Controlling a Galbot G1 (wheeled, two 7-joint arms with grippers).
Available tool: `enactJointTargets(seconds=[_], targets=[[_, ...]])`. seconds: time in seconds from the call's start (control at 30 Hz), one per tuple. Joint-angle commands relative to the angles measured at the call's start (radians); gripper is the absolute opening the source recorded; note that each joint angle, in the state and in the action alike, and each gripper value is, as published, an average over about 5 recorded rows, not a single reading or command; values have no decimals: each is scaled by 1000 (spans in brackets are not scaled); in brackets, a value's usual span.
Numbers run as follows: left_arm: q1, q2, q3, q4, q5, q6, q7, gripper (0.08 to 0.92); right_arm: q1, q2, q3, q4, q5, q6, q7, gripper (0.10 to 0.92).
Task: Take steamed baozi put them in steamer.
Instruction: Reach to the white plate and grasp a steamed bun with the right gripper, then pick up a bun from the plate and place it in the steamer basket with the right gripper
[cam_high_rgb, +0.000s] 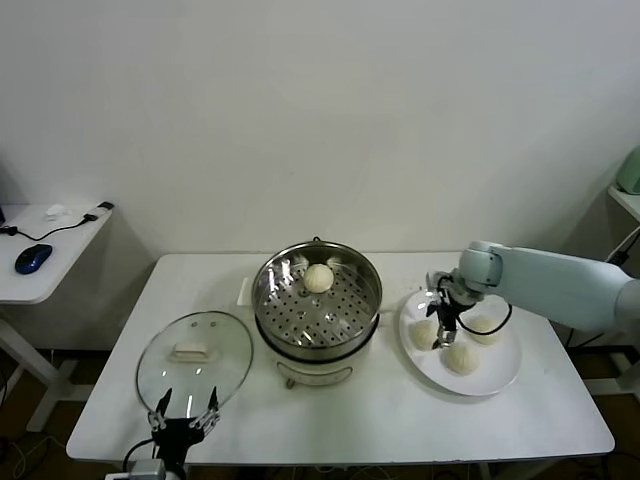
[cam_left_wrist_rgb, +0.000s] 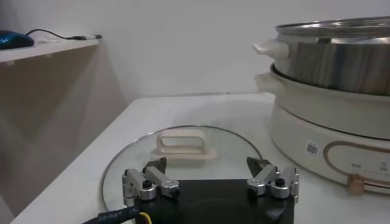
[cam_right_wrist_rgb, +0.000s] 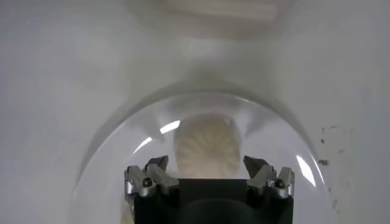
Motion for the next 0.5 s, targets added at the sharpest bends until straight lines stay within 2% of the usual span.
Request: enactJointTargets(seconds=[0.03,0.2,0.33,0.5], targets=[[0,-1,1,1,0,2,-2,823,-70,27,61,-55,-11,-10,12,740],[5,-1,1,-3,1,0,-4,823,-37,11,64,-22,-11,8,-10,633],[14,-1,4,-13,2,0,-4,823,67,-23,24,34,1,19,-51,615],[19,-3,9,-32,3,3,-4,823,387,-34,-148,98,107,37,-123,604]])
